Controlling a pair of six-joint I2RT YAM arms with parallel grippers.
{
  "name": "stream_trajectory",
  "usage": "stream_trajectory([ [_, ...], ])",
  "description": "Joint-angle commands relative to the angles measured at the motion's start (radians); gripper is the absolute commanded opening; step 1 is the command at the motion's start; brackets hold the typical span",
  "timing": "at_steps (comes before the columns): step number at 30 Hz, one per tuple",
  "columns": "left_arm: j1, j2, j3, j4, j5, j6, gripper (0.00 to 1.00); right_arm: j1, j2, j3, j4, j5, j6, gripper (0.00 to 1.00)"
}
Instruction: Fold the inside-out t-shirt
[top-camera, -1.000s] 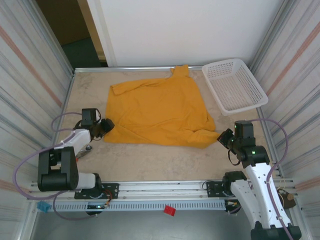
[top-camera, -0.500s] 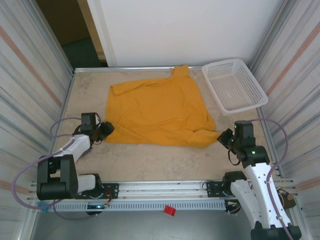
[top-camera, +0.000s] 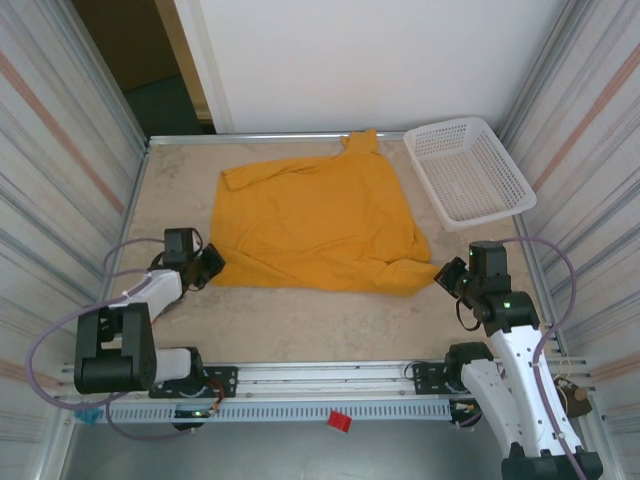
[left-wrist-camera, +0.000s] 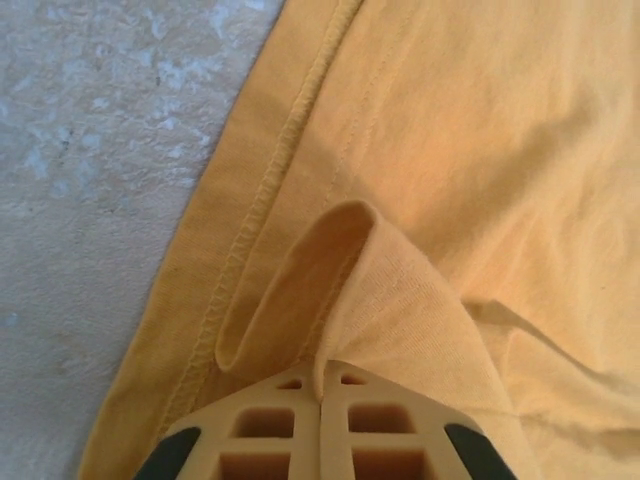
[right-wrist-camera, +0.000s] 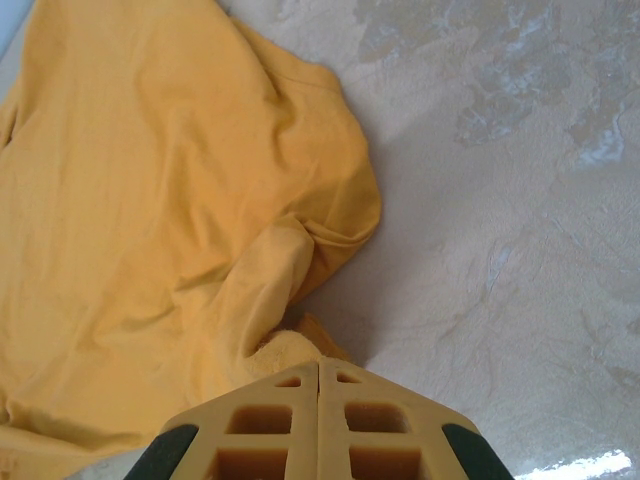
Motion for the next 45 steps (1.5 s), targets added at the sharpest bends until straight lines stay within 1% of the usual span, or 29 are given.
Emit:
stream_trajectory([
  [1,-0.003,-0.102,0.018,-0.053,-0.004,-0.006,0.00,-0.007,0.006,0.043,0.003,0.007,-0.024,0.00],
  [5,0.029,-0.271,0.117,-0.148,0.022,-0.019,0.00,-0.030,0.063,0.164,0.025,-0.008,-0.053,0.00],
  [8,0.058,-0.344,0.233,-0.217,0.024,0.005,0.00,-0.061,0.130,0.275,0.051,-0.046,-0.073,0.00],
  [10,0.080,-0.359,0.301,-0.248,0.048,0.015,0.00,-0.078,0.162,0.328,0.068,-0.065,-0.079,0.00],
  [13,0.089,-0.364,0.373,-0.293,0.060,0.035,0.00,-0.085,0.192,0.374,0.074,-0.074,-0.088,0.00],
  [21,0.091,-0.443,0.382,-0.329,0.062,0.024,0.00,-0.097,0.143,0.406,0.028,-0.080,-0.093,0.00],
  [25,0.091,-0.465,0.438,-0.356,0.048,0.028,0.00,-0.106,0.144,0.467,0.016,-0.086,-0.099,0.00],
  [27,0.091,-0.452,0.471,-0.329,0.032,0.009,0.00,-0.111,0.168,0.507,0.030,-0.090,-0.103,0.00],
  [29,0.091,-0.417,0.498,-0.259,0.013,-0.029,0.00,-0.113,0.213,0.544,0.073,-0.107,-0.102,0.00],
  [32,0.091,-0.280,0.600,-0.199,0.002,-0.065,0.00,-0.115,0.331,0.619,0.173,-0.143,-0.095,0.00],
  [33,0.092,-0.224,0.652,-0.192,0.003,-0.066,0.00,-0.118,0.367,0.658,0.198,-0.154,-0.096,0.00],
  [34,0.094,-0.157,0.724,-0.188,0.011,-0.068,0.00,-0.124,0.445,0.719,0.214,-0.173,-0.096,0.00],
  [37,0.108,0.018,0.988,-0.217,0.043,-0.064,0.00,-0.151,0.603,0.920,0.267,-0.253,-0.085,0.00],
  [39,0.112,0.089,1.162,-0.234,0.064,-0.075,0.00,-0.168,0.680,1.072,0.279,-0.306,-0.060,0.00],
  [41,0.112,0.119,1.301,-0.238,0.069,-0.097,0.00,-0.180,0.722,1.208,0.284,-0.329,-0.042,0.00],
  [42,0.111,0.122,1.346,-0.240,0.066,-0.104,0.00,-0.187,0.730,1.270,0.284,-0.331,-0.036,0.00],
  [45,0.112,0.091,1.416,-0.247,0.058,-0.120,0.00,-0.215,0.722,1.360,0.285,-0.340,-0.003,0.00],
])
